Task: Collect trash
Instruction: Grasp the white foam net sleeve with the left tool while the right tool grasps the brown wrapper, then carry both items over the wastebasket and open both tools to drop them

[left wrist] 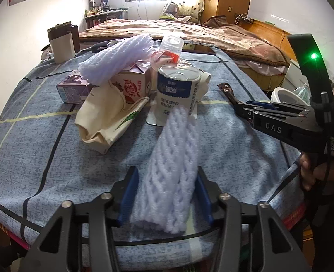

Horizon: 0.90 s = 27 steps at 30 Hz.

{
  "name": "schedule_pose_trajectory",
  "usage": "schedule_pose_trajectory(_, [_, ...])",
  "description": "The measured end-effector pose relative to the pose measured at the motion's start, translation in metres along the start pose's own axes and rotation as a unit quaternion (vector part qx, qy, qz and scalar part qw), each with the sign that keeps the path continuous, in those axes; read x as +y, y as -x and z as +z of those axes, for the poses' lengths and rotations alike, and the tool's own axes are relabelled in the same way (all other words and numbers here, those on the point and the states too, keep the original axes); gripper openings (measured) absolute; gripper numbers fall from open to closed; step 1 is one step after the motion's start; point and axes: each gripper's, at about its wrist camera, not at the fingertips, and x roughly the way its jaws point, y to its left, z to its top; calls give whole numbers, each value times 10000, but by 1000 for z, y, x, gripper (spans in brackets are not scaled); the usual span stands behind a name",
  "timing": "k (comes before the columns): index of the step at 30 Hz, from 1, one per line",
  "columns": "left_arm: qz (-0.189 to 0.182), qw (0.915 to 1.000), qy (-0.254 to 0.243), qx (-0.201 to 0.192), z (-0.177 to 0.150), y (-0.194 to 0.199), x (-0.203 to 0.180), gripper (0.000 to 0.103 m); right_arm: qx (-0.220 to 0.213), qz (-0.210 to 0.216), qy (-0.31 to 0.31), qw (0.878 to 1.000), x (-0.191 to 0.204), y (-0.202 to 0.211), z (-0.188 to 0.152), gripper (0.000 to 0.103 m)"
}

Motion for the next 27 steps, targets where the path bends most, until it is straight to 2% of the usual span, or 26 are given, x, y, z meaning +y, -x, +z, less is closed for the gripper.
schedule_pose_trajectory(2, [-13,10000,2,-28,1,0,0,42,-28,-11,-29,10000,-1,2,-1,25])
schedule_pose_trajectory(8, [18,9999,108,-94,2,1,3,35,-231,109,-194,9995,-2,12,-9,24])
schedule_pose_trajectory(16, [32,9994,112,-320,4,13,1,34,-712,219,-287,9968,5,44,-12,24])
schedule_pose_trajectory(27, [18,9976,-72,-688,13,39,-12,34,-1023,224,-437,9935,0,65,-20,24])
